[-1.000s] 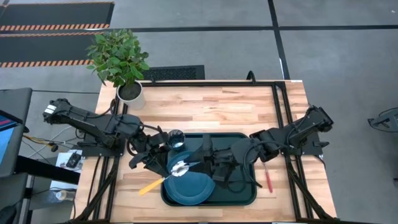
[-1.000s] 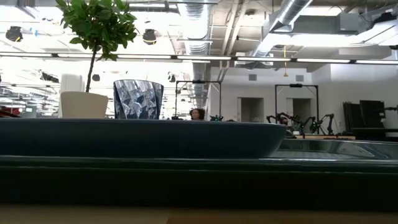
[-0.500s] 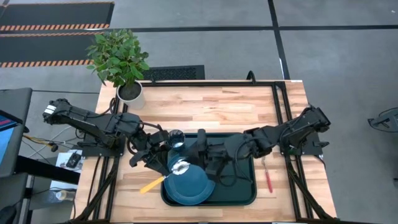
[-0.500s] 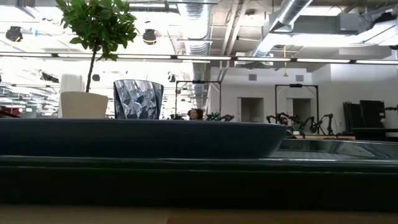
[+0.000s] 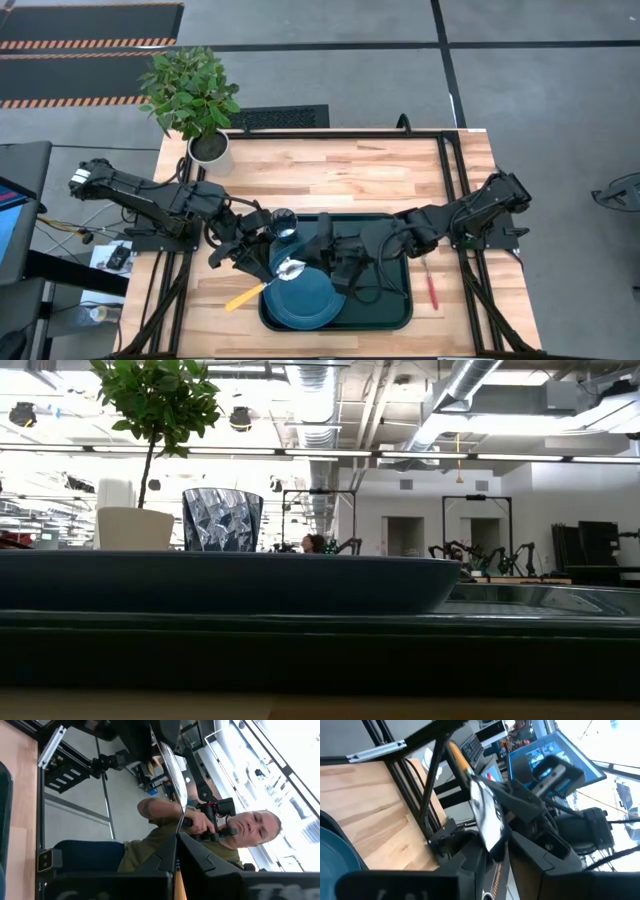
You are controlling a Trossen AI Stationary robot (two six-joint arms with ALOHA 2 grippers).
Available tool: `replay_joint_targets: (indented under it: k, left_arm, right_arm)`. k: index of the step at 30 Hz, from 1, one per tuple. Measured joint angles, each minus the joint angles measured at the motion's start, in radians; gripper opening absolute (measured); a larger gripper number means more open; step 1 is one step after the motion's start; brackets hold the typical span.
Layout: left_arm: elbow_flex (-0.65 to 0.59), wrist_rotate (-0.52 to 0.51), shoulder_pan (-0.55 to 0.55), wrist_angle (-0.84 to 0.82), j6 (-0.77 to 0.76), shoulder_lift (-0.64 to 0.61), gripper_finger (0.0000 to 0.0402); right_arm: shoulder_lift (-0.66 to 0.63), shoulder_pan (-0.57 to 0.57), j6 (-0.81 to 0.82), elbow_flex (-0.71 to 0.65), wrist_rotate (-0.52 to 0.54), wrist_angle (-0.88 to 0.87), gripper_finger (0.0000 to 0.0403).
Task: Pick and place plate/cup/fork/spoon on tray
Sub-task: Put the yellow spoon on the black serving tray to the right of the blue plate
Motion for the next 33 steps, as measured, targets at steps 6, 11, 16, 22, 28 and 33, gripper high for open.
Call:
replay_joint_targets:
  k: [6,11,16,22,28,33]
  left_arm:
    - [0.000,-0.008,0.000,0.000,0.001,0.000,0.0000]
    - [0.000,-0.021,0.000,-0.006,0.011,0.000,0.0000]
    - [0.000,-0.057,0.001,-0.013,0.039,0.000,0.0000]
    - [0.000,-0.105,0.016,-0.044,0.147,0.000,0.0018]
    - [0.001,-0.106,0.066,-0.190,0.260,-0.001,0.0077]
    - [0.001,-0.165,0.109,-0.366,0.354,-0.001,0.0117]
  right_arm:
    - [0.000,0.014,-0.014,0.000,0.005,0.001,0.0081]
    - [0.000,0.012,-0.007,0.000,0.009,0.009,0.0019]
    - [-0.003,0.012,0.016,0.000,0.016,0.008,0.0012]
    - [-0.021,0.005,0.133,0.000,0.046,-0.071,0.0005]
    - [-0.114,-0.044,0.429,0.000,-0.020,-0.343,0.0003]
    - [-0.166,-0.148,0.765,0.000,-0.069,-0.750,0.0003]
